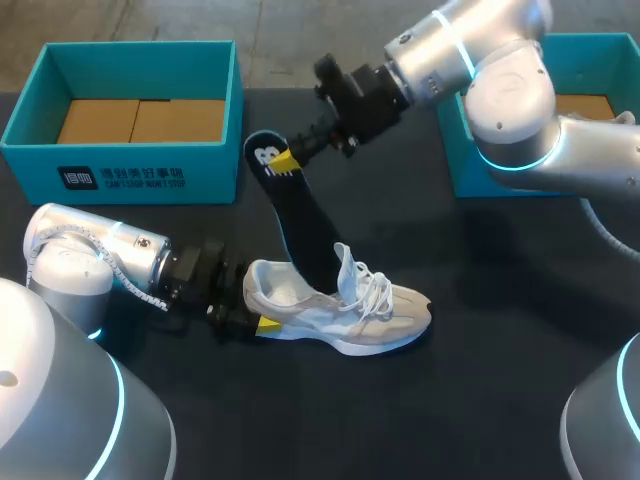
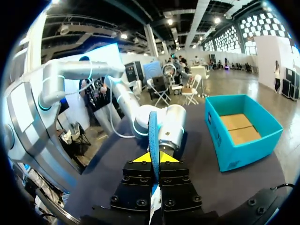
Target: Take the shoe out of the shoebox, open the shoe tongue, remove and reinsert the insole, then place the shoe into the shoebox
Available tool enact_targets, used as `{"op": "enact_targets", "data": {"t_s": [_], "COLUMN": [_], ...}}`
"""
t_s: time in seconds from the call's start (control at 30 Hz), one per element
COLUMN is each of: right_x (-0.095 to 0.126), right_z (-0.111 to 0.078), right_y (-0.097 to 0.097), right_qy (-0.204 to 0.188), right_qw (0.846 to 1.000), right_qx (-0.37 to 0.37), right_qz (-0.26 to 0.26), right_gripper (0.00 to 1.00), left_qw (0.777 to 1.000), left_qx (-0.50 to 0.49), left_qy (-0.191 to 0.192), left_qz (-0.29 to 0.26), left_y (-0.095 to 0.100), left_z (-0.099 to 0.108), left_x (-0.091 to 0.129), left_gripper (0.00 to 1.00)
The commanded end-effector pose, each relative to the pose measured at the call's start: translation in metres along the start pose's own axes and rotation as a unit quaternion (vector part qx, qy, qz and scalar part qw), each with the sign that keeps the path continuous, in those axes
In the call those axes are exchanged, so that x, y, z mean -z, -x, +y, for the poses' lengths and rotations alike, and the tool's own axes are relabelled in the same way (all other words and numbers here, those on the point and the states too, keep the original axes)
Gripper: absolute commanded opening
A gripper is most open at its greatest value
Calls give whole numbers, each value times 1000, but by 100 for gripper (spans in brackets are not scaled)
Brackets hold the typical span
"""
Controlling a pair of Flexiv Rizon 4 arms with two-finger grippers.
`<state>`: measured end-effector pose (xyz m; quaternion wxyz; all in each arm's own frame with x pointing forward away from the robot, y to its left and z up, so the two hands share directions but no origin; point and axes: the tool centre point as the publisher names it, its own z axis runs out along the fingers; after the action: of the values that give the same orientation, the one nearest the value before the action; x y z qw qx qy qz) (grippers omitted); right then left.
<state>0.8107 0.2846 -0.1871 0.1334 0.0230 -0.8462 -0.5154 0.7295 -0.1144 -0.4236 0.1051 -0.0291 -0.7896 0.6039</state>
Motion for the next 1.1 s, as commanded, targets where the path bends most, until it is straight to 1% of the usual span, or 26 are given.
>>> {"op": "enact_targets", "data": {"t_s": [0.03, 0.17, 0.33, 0.53, 0.67, 0.77, 0.83, 0.87, 1.1], "right_x": [6, 10, 21, 36, 48, 57, 60, 63, 63], "right_z": [9, 22, 40, 62, 73, 81, 84, 86, 86], "right_y": [-10, -13, -19, -28, -32, -35, -36, -37, -37], "right_qy": [20, 24, 39, 52, 86, 101, 93, 62, 62], "right_qw": [1000, 1000, 999, 997, 995, 993, 994, 994, 994], "right_qx": [6, 3, -11, 8, 21, 23, 6, -16, -16], "right_qz": [-9, -16, -26, -51, -52, -55, -65, -83, -83], "right_gripper": [0, 0, 0, 0, 0, 0, 0, 0, 0], "left_qw": [1000, 1000, 1000, 1000, 1000, 1000, 1000, 1000, 1000], "left_qx": [0, 0, 0, 0, 0, 0, 0, 0, 0], "left_qy": [0, 0, 0, 0, 0, 0, 0, 0, 0], "left_qz": [0, 0, 0, 0, 0, 0, 0, 0, 0], "left_y": [1, 1, 1, 1, 1, 1, 1, 1, 1], "left_z": [4, 4, 4, 4, 4, 4, 4, 4, 4], "left_x": [1, 1, 1, 1, 1, 1, 1, 1, 1], "left_gripper": [0, 0, 0, 0, 0, 0, 0, 0, 0]}}
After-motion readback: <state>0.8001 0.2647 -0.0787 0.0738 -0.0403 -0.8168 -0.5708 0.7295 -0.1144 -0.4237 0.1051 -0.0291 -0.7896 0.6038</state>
